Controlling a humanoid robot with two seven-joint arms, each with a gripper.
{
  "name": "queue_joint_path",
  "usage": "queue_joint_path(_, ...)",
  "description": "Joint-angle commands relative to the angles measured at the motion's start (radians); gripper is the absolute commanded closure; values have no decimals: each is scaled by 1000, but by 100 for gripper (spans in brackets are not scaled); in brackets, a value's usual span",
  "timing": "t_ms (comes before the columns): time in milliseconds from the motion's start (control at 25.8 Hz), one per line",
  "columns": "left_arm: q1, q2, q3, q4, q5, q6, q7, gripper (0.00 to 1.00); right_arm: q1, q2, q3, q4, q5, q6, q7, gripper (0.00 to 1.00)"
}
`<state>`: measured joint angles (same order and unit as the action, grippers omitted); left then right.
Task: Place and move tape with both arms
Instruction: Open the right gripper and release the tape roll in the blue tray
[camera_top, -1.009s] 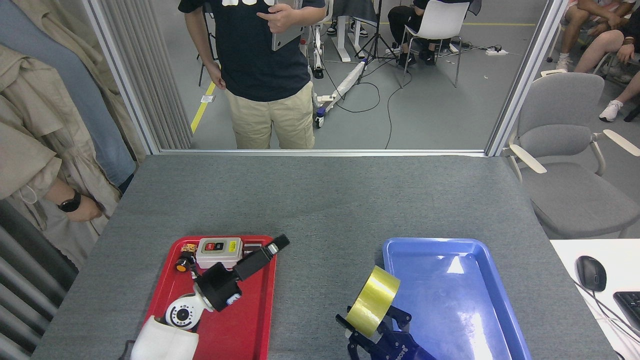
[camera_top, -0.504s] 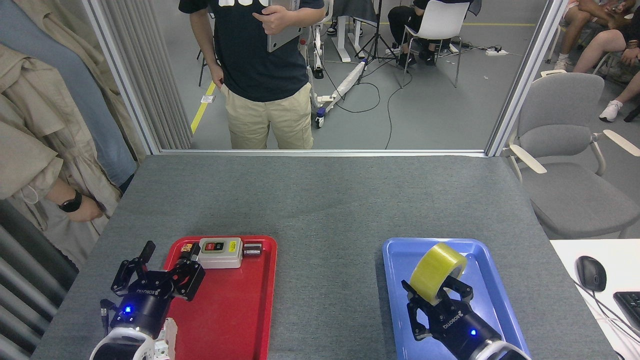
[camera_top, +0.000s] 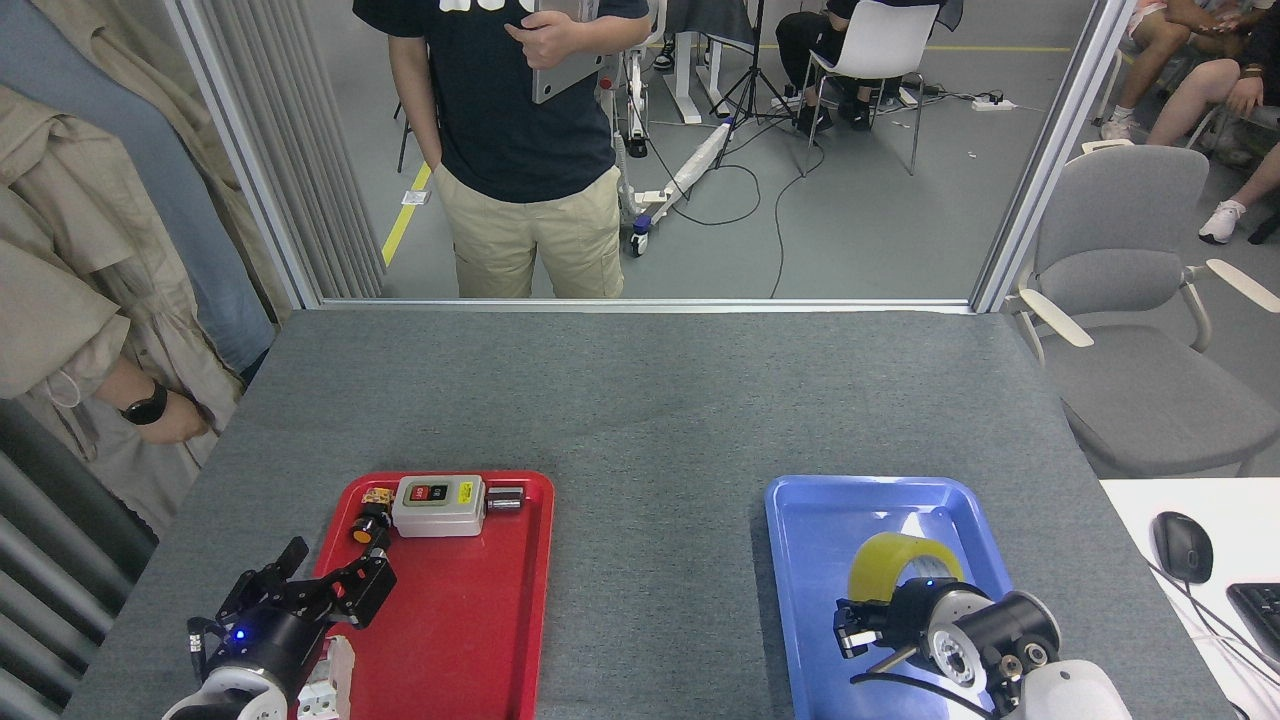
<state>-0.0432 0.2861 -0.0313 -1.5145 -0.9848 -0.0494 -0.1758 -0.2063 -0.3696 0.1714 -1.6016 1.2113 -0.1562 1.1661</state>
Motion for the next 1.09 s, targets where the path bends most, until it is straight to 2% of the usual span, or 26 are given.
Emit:
queue_joint_path(0, 2, -10, -1, 4, 12, -4, 24, 0, -41, -6, 0, 34, -36, 61, 121, 100)
queue_joint_path(310, 0, -39, -1, 17, 6, -6, 56, 0, -58, -3, 11, 81, -29, 126, 145, 100)
queue_joint_path(466, -4, -39, 1, 13, 6, -6, 56, 0, -59, -5, 14, 150, -4, 155, 135, 100)
queue_joint_path(698, -15, -58, -1, 8, 9, -9, 55, 0, -62, 0, 14, 164, 13, 195, 113, 100)
queue_joint_path(776, -15, -65, -1, 5, 11, -17, 55, 0, -68, 0, 14, 180, 13, 196, 107, 93)
queue_joint_path(815, -15, -71, -1, 11, 11, -20, 55, 0, -74, -2, 14, 184, 11, 196, 103, 86)
queue_joint_path(931, -15, -71, -2, 16, 11, -20, 55, 0, -70, -6, 14, 189, 10, 204, 58, 26)
queue_joint_path(970, -15, -70, -2, 16, 11, -20, 55, 0, -68, -6, 14, 187, 8, 208, 33, 3)
queue_joint_path(1047, -15, -70, -1, 14, 11, -20, 55, 0, -65, -9, 14, 189, -3, 230, -28, 0)
